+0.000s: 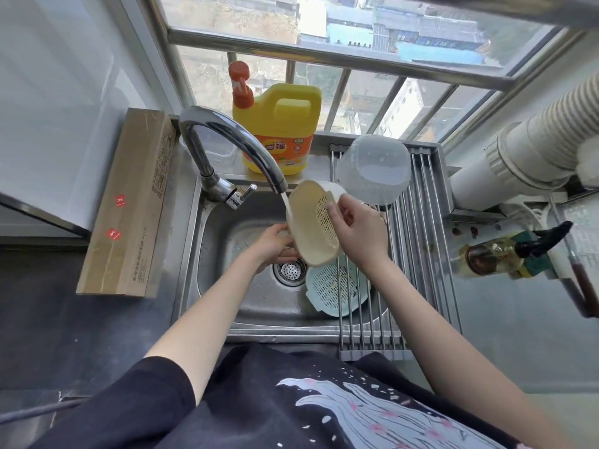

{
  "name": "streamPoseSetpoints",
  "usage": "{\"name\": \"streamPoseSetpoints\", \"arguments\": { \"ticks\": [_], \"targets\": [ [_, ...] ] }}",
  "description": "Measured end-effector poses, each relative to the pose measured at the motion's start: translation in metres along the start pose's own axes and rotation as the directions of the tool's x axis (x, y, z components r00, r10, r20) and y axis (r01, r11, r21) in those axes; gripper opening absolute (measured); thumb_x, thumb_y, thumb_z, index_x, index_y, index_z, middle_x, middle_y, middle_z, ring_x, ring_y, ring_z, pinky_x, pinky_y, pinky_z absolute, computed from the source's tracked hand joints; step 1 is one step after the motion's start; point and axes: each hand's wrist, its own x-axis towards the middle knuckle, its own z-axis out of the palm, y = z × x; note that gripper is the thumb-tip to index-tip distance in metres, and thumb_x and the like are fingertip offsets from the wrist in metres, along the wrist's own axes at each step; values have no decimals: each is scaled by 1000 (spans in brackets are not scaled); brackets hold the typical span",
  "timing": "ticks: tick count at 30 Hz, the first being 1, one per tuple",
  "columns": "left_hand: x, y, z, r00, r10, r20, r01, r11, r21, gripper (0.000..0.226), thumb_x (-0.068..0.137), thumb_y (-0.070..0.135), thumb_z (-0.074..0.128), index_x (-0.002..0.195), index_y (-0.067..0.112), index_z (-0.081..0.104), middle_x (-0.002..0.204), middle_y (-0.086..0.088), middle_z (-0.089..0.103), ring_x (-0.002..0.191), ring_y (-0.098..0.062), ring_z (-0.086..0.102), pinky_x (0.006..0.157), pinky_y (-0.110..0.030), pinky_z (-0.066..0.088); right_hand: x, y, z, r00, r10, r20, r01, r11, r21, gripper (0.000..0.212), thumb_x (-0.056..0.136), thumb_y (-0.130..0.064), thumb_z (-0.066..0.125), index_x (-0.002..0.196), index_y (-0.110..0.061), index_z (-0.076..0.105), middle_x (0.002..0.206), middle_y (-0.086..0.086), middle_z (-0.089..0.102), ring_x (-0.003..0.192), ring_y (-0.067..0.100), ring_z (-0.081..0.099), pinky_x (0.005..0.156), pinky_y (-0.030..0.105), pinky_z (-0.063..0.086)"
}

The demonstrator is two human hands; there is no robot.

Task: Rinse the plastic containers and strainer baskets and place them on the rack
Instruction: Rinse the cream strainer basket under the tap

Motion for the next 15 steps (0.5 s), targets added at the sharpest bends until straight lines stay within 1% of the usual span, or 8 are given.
{"name": "streamPoseSetpoints", "arguments": {
  "ticks": [2,4,6,8,10,12,14,15],
  "targets": [
    [-4,0,-2,1000,-6,-26,9,997,81,24,95,18,52,118,11,45,100,-14,66,67,-18,70,59,-26,60,-1,3,1,1000,4,20,-5,998,59,35,95,-33,52,68,-14,41,55,-6,39,53,16,40,51,33,31],
    [-8,-3,-7,999,11,-46,-3,984,181,20,95,24,52,110,11,47,87,-10,66,51,-13,67,46,-22,55,-1,8,3,998,43,40,-49,988,148,37,96,-34,51,67,-13,42,56,-5,40,53,13,37,52,31,29],
    [-12,-7,-14,995,47,-82,-25,967,255,21,94,23,52,108,9,51,68,-8,62,36,-9,57,36,-19,42,0,14,7,991,111,71,-126,963,240,38,97,-34,50,66,-14,41,57,-5,39,54,10,34,53,30,28],
    [-16,-9,-21,985,84,-148,-39,958,284,14,92,19,53,99,7,56,52,-6,51,28,-8,43,34,-18,32,0,21,14,978,180,104,-203,934,293,38,97,-35,48,66,-14,41,58,-5,39,55,10,33,55,30,28],
    [-20,-8,-27,968,105,-227,-33,954,299,12,89,19,55,84,8,57,51,-4,46,31,-11,35,33,-17,26,0,26,21,955,255,152,-290,916,279,39,98,-38,45,67,-16,41,61,-3,41,57,12,36,57,31,29],
    [-26,-5,-33,953,108,-283,-28,962,272,15,87,17,54,75,8,56,58,-6,47,37,-14,34,34,-16,23,-1,34,29,913,333,234,-384,896,224,40,98,-42,42,67,-16,42,63,-2,45,59,14,40,58,30,32],
    [-31,0,-38,939,117,-323,-42,972,231,14,84,14,53,73,5,55,63,-10,48,38,-15,33,35,-16,23,-3,40,36,850,381,365,-450,884,127,41,98,-44,41,67,-16,45,66,-1,49,60,18,45,57,33,39],
    [-34,4,-40,932,127,-338,-49,972,230,14,83,13,53,72,5,54,64,-11,47,38,-15,33,35,-17,24,-5,41,39,806,391,444,-465,883,66,41,98,-44,40,69,-16,48,67,0,51,59,18,47,56,32,42]
  ]
}}
